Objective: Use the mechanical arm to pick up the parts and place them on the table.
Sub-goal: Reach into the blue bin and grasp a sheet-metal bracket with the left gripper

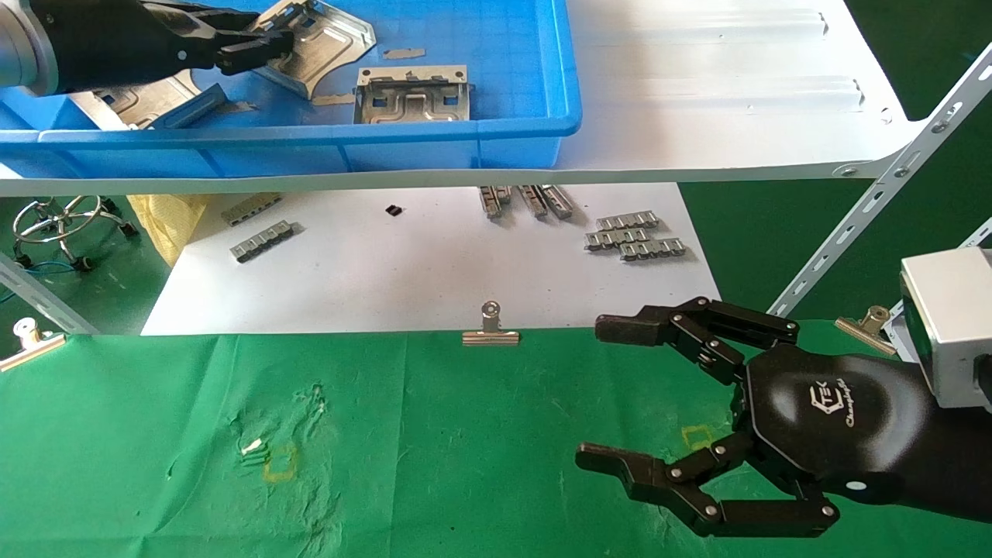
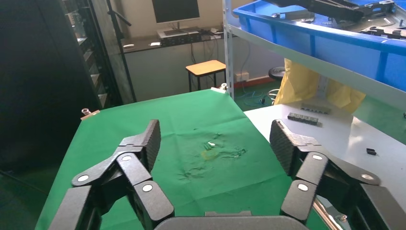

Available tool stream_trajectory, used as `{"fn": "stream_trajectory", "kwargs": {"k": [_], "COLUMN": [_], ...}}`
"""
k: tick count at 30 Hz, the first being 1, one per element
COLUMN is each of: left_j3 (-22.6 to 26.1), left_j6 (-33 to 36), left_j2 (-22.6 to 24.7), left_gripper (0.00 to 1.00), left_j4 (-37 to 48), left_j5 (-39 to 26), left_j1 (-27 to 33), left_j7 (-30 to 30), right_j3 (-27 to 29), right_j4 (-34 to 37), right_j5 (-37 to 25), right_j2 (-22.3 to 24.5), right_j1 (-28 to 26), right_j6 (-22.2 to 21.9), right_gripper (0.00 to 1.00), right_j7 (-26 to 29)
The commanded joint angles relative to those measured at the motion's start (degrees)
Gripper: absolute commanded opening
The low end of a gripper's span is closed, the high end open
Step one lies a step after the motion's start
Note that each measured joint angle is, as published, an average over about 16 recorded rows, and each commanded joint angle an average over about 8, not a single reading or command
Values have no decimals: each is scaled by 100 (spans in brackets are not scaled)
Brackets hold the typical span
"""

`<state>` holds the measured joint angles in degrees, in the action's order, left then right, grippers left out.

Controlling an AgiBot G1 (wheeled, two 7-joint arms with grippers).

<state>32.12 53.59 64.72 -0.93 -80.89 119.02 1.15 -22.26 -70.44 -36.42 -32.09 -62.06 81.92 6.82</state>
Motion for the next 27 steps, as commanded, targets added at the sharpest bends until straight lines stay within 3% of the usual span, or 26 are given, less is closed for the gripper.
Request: {"fn": "stream_trajectory", "kwargs": {"k": [1, 7, 11, 22, 27], "left_j3": [-19, -109, -211, -464, -456], "left_j6": [-99, -127, 266, 3027, 3748], "left_j2": [6, -13, -91, -560, -780], "left_gripper": [0, 0, 0, 0, 0], "left_j4": [17, -38, -167, -758, -1132], "left_j5": [26, 156, 310, 798, 1000], "left_j1": [-21, 4, 61, -22, -209], "left_j7": [-25, -109, -234, -1133, -1679], "right_j3": [0, 0, 0, 0, 0], "right_j4": [0, 0, 0, 0, 0], "right_j5": [0, 0, 0, 0, 0], "right_j2": [0, 0, 0, 0, 0], "right_j1": [0, 0, 0, 0, 0], "right_j6": [0, 0, 0, 0, 0], "right_gripper": [100, 100, 100, 100, 100], "right_j7": [0, 0, 0, 0, 0]}}
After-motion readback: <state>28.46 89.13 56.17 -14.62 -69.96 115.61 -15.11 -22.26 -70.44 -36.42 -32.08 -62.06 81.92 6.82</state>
